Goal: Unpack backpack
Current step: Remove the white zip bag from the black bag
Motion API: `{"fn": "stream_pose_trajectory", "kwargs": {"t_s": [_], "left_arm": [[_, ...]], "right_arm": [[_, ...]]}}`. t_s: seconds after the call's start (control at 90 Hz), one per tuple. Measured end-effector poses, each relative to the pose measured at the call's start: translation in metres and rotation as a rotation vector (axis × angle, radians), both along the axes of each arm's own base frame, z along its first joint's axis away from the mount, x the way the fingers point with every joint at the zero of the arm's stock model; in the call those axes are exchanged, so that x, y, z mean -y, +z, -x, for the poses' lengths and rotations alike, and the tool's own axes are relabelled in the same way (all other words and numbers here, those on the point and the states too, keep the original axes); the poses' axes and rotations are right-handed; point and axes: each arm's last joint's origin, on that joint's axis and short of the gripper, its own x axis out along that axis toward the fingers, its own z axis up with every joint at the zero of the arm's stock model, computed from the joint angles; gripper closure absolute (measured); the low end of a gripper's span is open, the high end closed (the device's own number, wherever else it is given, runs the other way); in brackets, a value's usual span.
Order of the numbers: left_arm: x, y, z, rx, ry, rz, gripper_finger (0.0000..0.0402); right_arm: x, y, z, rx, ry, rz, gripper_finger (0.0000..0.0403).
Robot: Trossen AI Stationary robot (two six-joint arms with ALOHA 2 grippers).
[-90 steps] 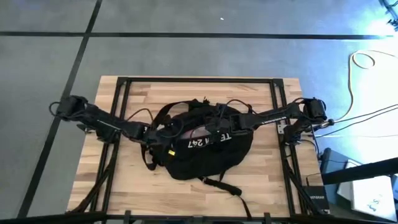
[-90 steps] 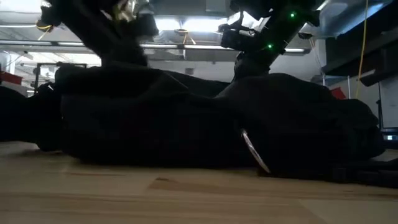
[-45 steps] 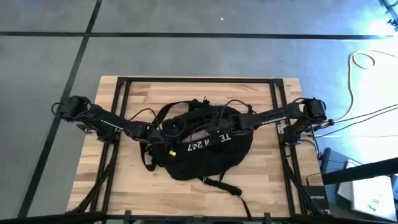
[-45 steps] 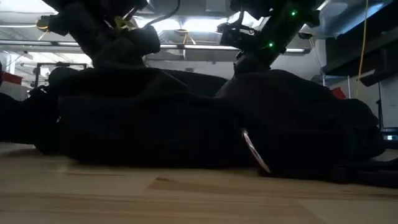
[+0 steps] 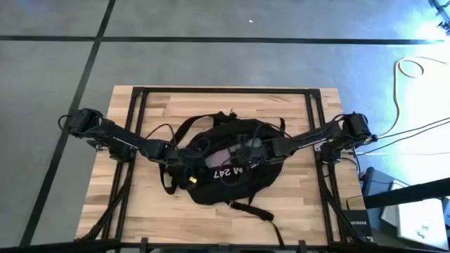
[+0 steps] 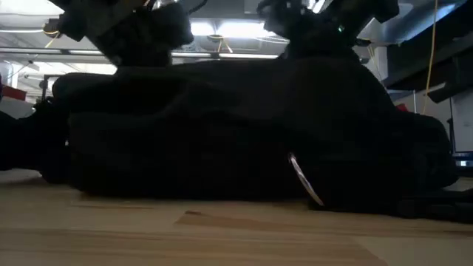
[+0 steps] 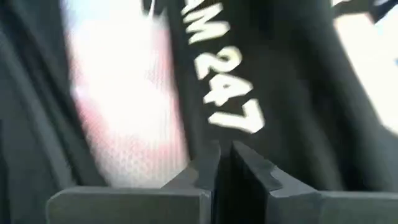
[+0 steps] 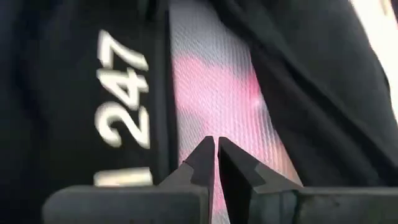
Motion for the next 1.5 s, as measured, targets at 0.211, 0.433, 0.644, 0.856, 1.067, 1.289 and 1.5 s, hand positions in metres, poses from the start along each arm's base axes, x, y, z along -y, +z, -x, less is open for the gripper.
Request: {"fn": "stream_pose_trajectory", "kwargs": {"t_s": [0.211,0.433,0.644,0.856,1.067,1.289,1.5], "left_arm": [[0.005,0.002,0.0,0.008,-0.096,0.068,0.0378],[0.014,0.0,0.004,-0.019,-0.134,0.065,0.0378],[0.022,0.0,0.005,-0.011,-0.163,0.067,0.0378],[0.026,0.0,0.006,-0.006,-0.196,0.043,0.0378],[0.024,0.005,0.002,0.07,-0.135,-0.022,0.0378],[0.017,0.015,-0.005,0.2,-0.041,-0.178,0.0378],[0.001,0.018,-0.01,0.237,0.077,-0.264,0.0378]], "right_arm": [[-0.004,0.004,-0.004,0.069,0.009,-0.015,0.0398],[-0.001,-0.005,-0.008,0.052,-0.049,0.005,0.0398],[-0.003,-0.029,-0.014,-0.021,-0.042,-0.038,0.0398],[-0.018,-0.044,-0.014,-0.085,0.039,-0.164,0.0398],[-0.044,-0.045,-0.007,-0.1,0.076,-0.206,0.0398],[-0.067,-0.045,0.001,-0.115,0.101,-0.259,0.0398],[-0.081,-0.045,0.006,-0.121,0.122,-0.273,0.0398]]}}
